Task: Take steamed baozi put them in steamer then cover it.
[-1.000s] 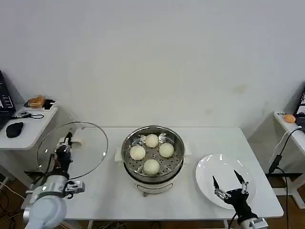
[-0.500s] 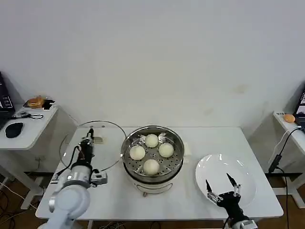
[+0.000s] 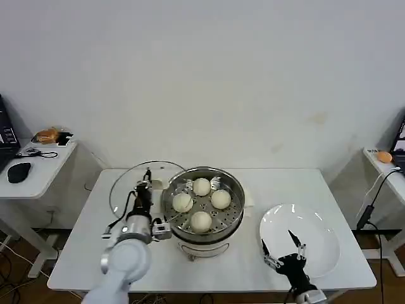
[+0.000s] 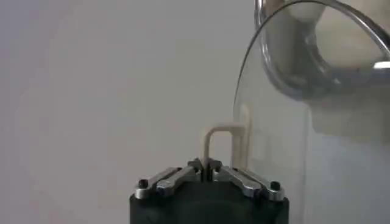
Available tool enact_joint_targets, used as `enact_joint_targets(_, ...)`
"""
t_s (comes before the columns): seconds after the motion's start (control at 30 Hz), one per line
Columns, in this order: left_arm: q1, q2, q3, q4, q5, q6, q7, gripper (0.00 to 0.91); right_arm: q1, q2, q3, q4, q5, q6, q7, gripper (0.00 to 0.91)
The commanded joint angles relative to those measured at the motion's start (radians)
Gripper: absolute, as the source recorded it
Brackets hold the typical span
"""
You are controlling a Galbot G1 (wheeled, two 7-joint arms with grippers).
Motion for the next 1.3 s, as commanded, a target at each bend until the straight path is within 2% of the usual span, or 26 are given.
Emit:
enact_joint_targets(0.03, -0.068, -0.163, 0.081, 0.079, 0.066, 0.006, 0.012, 0.000, 0.004, 0.011, -0.023, -0.011, -0.019, 0.002, 0.000, 0.907)
enact_joint_targets(0.5, -0.082, -0.248, 0.129, 0.136, 0.130, 0.000, 0.002, 0.000, 0.004, 0.016, -0.023, -0.020, -0.022, 0.003, 0.000, 0.907)
enact_joint_targets(1.3, -0.031, -0.283, 0.194, 0.125, 0.196, -0.017, -0.002, 0.000, 0.001, 0.014, -0.019, -0.022, -0.020, 0.003, -0.002, 0.907)
